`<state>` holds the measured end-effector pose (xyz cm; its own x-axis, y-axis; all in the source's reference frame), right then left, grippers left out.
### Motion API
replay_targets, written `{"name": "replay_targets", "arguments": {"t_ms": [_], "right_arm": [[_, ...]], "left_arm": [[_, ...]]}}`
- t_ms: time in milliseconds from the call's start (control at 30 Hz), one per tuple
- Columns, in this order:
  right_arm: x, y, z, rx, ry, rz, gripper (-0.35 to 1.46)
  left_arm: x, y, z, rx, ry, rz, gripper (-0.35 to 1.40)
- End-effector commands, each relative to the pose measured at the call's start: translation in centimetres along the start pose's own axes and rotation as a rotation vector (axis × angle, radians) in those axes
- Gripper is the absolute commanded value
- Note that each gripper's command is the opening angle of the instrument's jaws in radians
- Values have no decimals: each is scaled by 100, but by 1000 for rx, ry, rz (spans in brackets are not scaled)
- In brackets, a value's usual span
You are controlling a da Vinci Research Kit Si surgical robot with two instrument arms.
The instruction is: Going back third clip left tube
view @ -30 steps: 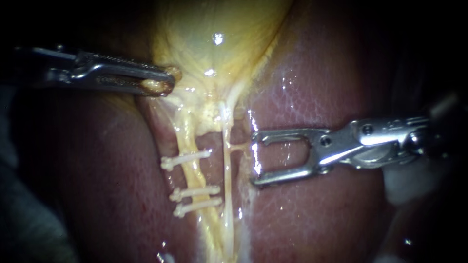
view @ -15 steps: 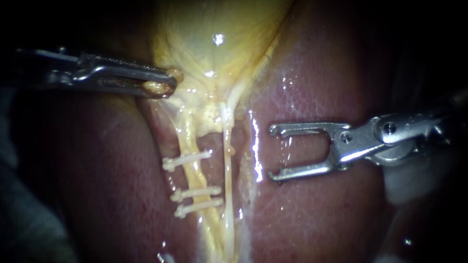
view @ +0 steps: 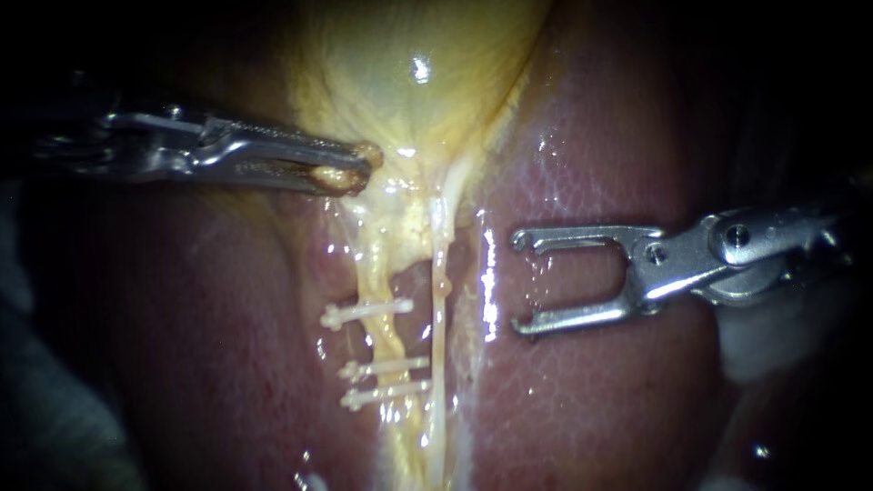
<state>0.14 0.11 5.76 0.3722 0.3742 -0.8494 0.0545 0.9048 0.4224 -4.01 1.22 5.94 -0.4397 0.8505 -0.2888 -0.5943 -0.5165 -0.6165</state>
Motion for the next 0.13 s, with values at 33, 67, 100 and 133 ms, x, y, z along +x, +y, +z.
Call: {"name": "replay_targets", "arguments": {"t_ms": [33,67,100,133], "right_arm": [[0,0,0,0,0,0,50],[0,0,0,0,0,0,50],[0,0,-1,0,0,0,50],[0,0,-1,1,0,0,50]], "left_arm": [[0,0,-1,-1,0,0,-35],[0,0,-1,-1,0,0,-35],[0,0,-1,-1,0,0,-35],[0,0,-1,-1,0,0,-35]]}}
